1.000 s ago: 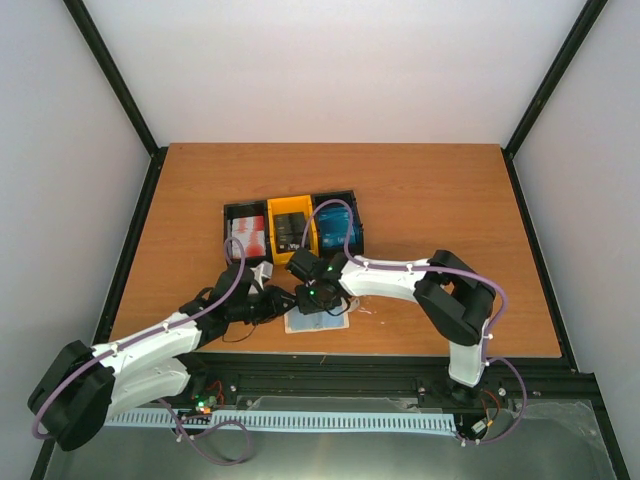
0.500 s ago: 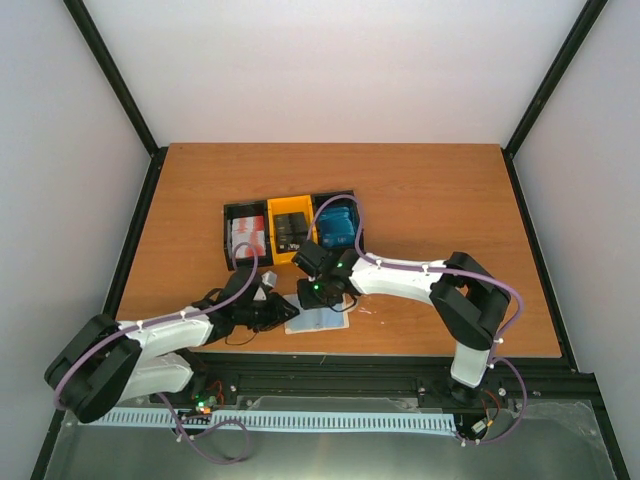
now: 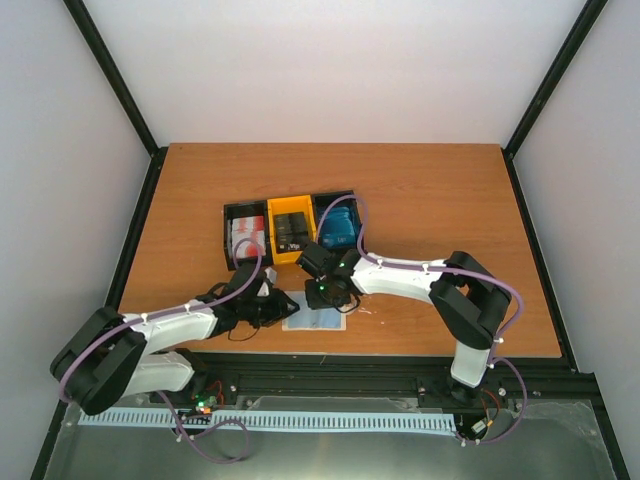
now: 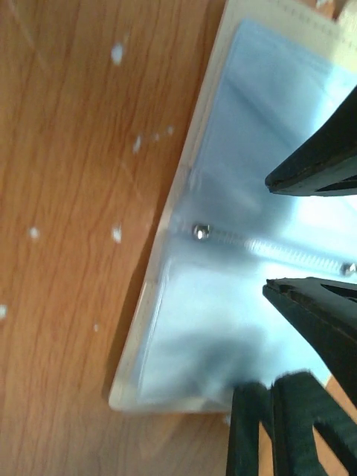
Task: Put the credit cards into the card holder
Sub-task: Open the card holder at the center of the board, then pick up the credit card from the storage box.
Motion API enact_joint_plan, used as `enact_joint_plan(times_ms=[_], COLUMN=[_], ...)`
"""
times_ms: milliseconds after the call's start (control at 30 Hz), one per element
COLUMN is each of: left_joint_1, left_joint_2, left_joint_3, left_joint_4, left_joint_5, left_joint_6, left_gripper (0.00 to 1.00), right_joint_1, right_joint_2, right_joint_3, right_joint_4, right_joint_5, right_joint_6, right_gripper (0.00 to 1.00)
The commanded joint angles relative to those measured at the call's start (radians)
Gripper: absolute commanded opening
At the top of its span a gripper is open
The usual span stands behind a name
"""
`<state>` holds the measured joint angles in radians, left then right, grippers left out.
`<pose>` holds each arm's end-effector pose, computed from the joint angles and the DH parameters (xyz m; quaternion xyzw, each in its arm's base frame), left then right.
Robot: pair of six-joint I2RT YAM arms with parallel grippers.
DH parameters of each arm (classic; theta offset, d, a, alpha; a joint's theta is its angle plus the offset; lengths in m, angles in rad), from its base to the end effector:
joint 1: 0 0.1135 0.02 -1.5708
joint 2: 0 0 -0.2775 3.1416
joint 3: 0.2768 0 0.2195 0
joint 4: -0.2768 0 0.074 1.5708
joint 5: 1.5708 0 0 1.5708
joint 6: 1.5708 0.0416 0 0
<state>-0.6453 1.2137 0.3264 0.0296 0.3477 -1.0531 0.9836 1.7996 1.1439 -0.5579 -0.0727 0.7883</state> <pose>0.1328 -0.1177 0.1621 -0.1278 0.9161 -0.3652 0.1054 0.1788 0.2741 0.1944 -0.1023 0.9781 0.1601 0.0846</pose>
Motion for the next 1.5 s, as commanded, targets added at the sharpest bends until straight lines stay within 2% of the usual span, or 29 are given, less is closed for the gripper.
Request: enact_joint_plan(times_ms=[0,133,367,600,700,900,967,1100,1267,1367,1467], left_joint_1=[0.007,0.007,0.006,0.008,0.014,0.015,0.015,0.016,0.018,0.024,0.061], left_joint_2=[0.028,0.020,-0.028,0.005,0.088,0.395,0.495,0.646,0.699,0.660,0.626], left_joint_3=[0.050,0.102,0.237,0.446,0.577,0.920,1.051,1.213,1.271,1.225,1.176], left_joint_4=[-0.064,-0.099,-0.247,-0.380,-0.422,-0.500,-0.535,-0.614,-0.643,-0.611,-0.606], left_joint_5=[-0.030,0.004,-0.006,-0.059,-0.057,0.006,0.021,-0.009,-0.031,-0.022,0.052], left_joint_6=[0.038,0.081,0.197,0.367,0.472,0.758,0.805,0.847,0.944,1.026,1.093], left_gripper=[0.34,0.42,0.64,0.75,0.78,0.81,0.82,0.87,0.95,0.96,0.96], right_joint_1=[-0.017,-0.029,-0.116,-0.246,-0.311,-0.424,-0.460,-0.547,-0.602,-0.601,-0.601], right_joint_2=[-0.044,-0.117,-0.254,-0.369,-0.405,-0.439,-0.467,-0.511,-0.483,-0.446,-0.390], right_joint_3=[0.002,0.006,-0.008,-0.071,-0.097,-0.116,-0.135,-0.199,-0.224,-0.224,-0.213], right_joint_4=[-0.082,-0.073,-0.101,-0.119,-0.111,-0.125,-0.130,-0.102,-0.080,-0.037,-0.021], right_joint_5=[0.101,0.114,0.132,0.106,0.076,0.044,0.072,0.044,-0.017,-0.098,-0.155], right_joint_6=[0.040,0.025,-0.006,-0.038,-0.054,-0.108,-0.132,-0.184,-0.231,-0.293,-0.328], right_gripper=[0.32,0.34,0.38,0.40,0.41,0.41,0.41,0.41,0.42,0.43,0.43])
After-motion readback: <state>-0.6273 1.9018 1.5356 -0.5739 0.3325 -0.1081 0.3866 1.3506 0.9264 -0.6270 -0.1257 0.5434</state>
